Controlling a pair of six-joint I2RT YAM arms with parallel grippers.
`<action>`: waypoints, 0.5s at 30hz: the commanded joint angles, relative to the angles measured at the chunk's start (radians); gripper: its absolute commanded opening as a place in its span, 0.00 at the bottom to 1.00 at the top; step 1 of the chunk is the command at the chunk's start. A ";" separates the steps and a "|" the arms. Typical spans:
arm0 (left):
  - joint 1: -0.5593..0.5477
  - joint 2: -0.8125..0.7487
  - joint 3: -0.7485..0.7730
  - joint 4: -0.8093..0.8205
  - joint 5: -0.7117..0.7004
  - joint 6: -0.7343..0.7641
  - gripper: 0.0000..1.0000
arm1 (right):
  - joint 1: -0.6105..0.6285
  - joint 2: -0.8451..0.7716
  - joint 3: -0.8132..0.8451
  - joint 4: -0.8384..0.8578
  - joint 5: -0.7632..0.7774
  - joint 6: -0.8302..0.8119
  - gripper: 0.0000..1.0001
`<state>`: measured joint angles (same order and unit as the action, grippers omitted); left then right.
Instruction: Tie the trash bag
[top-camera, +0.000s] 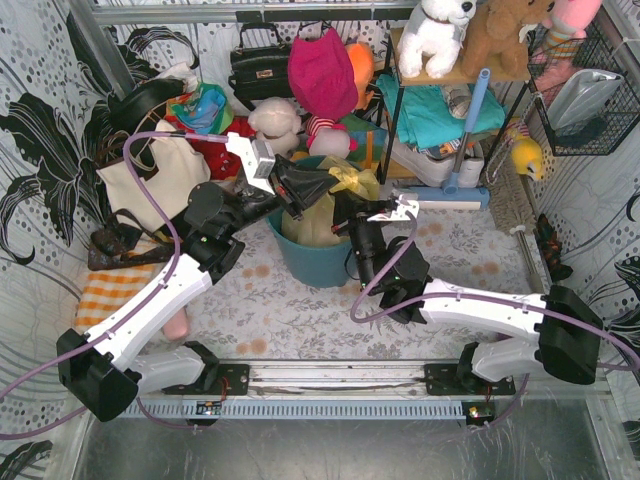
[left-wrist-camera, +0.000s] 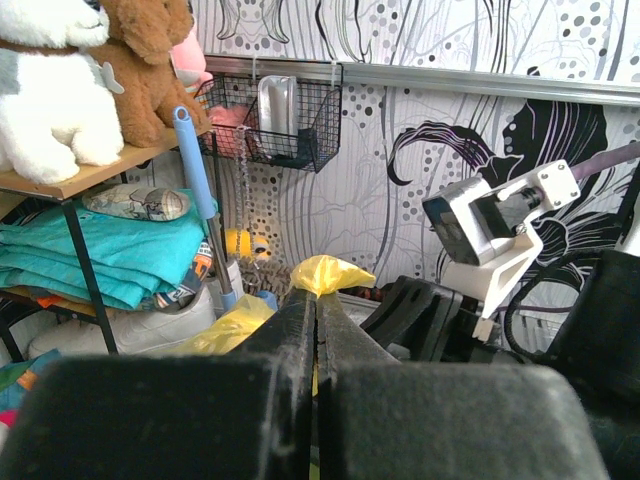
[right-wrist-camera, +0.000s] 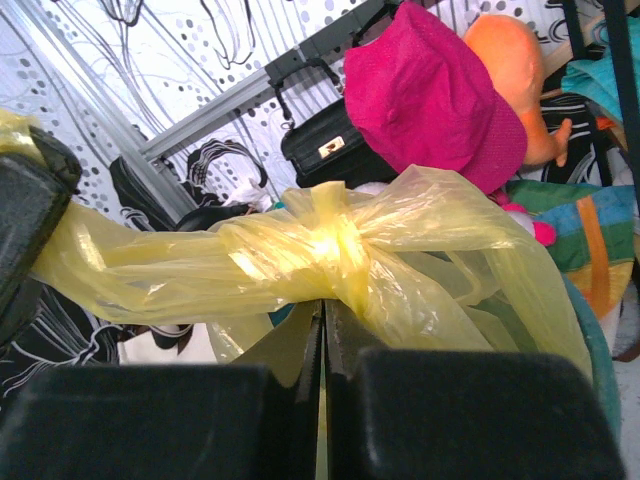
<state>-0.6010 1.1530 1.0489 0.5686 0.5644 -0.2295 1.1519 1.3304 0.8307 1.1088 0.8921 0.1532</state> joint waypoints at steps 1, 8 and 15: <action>0.005 -0.023 0.006 0.005 0.005 0.021 0.13 | 0.004 0.020 0.013 0.146 0.093 -0.069 0.00; 0.005 -0.107 0.005 -0.107 -0.309 0.047 0.57 | 0.005 -0.002 0.002 0.123 0.096 -0.064 0.00; 0.008 -0.101 0.083 -0.361 -0.639 -0.073 0.62 | 0.006 -0.026 -0.005 0.092 0.102 -0.052 0.00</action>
<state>-0.6010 1.0218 1.0649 0.3763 0.1444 -0.2321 1.1519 1.3392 0.8295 1.1900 0.9745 0.0956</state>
